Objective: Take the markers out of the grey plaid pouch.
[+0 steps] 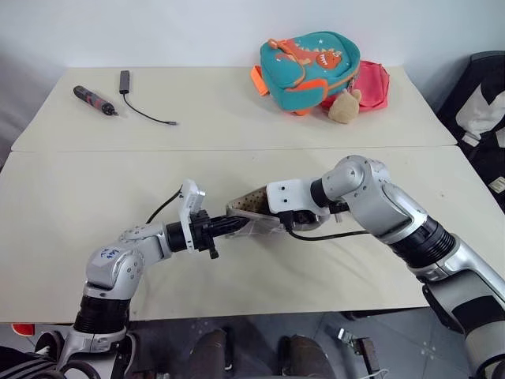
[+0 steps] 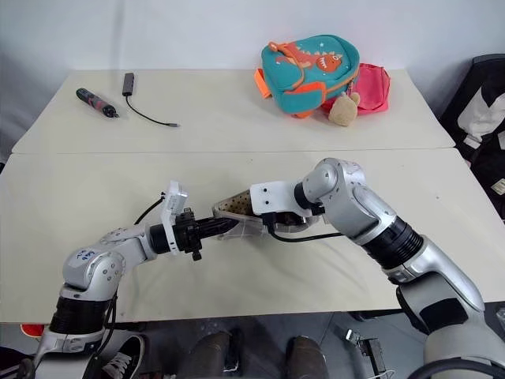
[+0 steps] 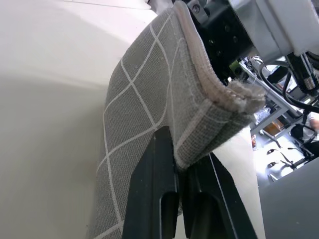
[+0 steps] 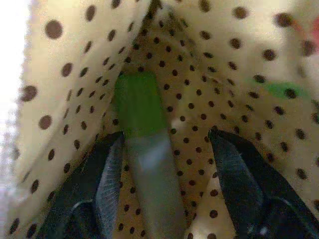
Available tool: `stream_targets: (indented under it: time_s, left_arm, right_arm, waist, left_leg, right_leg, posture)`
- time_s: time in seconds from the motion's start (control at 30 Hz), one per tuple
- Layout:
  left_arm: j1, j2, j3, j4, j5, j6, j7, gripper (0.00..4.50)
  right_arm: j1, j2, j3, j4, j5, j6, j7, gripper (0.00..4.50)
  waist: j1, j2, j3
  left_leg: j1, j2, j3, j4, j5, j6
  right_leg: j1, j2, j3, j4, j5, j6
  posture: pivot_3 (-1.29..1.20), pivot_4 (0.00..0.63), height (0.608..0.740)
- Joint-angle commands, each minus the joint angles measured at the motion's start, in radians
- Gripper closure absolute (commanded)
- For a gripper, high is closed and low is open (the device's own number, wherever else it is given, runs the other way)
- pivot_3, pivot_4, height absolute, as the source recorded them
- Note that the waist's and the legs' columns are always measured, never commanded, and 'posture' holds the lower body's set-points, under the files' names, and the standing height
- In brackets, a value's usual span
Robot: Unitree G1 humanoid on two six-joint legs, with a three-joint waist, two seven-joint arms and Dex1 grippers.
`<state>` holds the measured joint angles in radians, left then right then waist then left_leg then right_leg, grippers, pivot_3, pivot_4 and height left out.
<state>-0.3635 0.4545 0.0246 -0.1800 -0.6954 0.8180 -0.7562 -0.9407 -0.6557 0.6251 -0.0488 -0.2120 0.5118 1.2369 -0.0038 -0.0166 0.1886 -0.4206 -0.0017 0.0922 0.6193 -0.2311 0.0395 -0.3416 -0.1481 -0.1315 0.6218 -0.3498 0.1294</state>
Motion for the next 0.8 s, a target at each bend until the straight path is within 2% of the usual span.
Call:
stream_targets:
  time_s: [0.03, 0.47, 0.57, 0.67, 0.7, 0.8]
  left_arm:
    - [0.005, 0.004, 0.021, -0.002, 0.012, -0.037, -0.001, 4.5]
    - [0.014, -0.01, 0.017, -0.022, 0.011, -0.034, 0.013, 4.5]
    - [0.015, -0.01, 0.016, -0.026, 0.011, -0.035, 0.015, 4.5]
    - [0.017, -0.013, 0.016, -0.031, 0.008, -0.032, 0.021, 4.5]
    - [0.017, -0.014, 0.015, -0.033, 0.006, -0.031, 0.022, 4.5]
    - [0.019, -0.011, 0.011, -0.036, 0.01, -0.033, 0.023, 4.5]
  right_arm:
    - [0.021, -0.014, 0.0, 0.015, -0.033, -0.026, 0.003, 1.66]
    - [0.062, 0.043, 0.022, 0.111, -0.069, -0.046, 0.014, 1.66]
    - [0.066, 0.05, 0.032, 0.134, -0.087, -0.07, 0.009, 2.27]
    - [0.065, 0.055, 0.032, 0.16, -0.113, -0.115, -0.018, 3.24]
    - [0.064, 0.061, 0.024, 0.163, -0.115, -0.114, -0.024, 3.42]
    - [0.064, 0.063, 0.011, 0.158, -0.111, -0.103, -0.006, 3.42]
  waist:
    - [0.0, 0.0, 0.0]
    - [-0.002, 0.0, 0.0]
    - [-0.002, -0.001, -0.001]
    - [-0.003, -0.001, -0.001]
    - [-0.003, -0.001, -0.001]
    - [-0.003, -0.002, -0.001]
  left_leg:
    - [0.0, 0.0, 0.0, 0.0, 0.0, 0.0]
    - [0.001, 0.0, 0.0, 0.0, 0.0, 0.0]
    - [0.001, 0.0, 0.0, 0.0, 0.0, 0.0]
    - [0.002, 0.0, 0.0, 0.0, 0.0, 0.0]
    - [0.003, 0.0, 0.0, 0.0, 0.0, 0.0]
    - [0.005, 0.0, 0.001, 0.0, 0.0, -0.001]
  right_leg:
    - [0.0, 0.0, 0.0, 0.0, 0.0, 0.0]
    - [0.0, 0.0, 0.0, 0.0, 0.0, 0.0]
    - [0.001, 0.0, 0.0, 0.0, 0.0, 0.0]
    - [0.002, 0.0, 0.0, 0.0, 0.0, 0.0]
    - [0.002, 0.0, 0.0, 0.0, 0.0, 0.0]
    - [0.003, 0.0, 0.001, 0.0, 0.0, 0.0]
  posture:
    - [0.0, 0.15, 0.74]
    - [0.0, 0.15, 0.74]
    - [0.0, 0.15, 0.74]
    - [0.0, 0.15, 0.74]
    - [0.0, 0.15, 0.74]
    - [0.0, 0.15, 0.74]
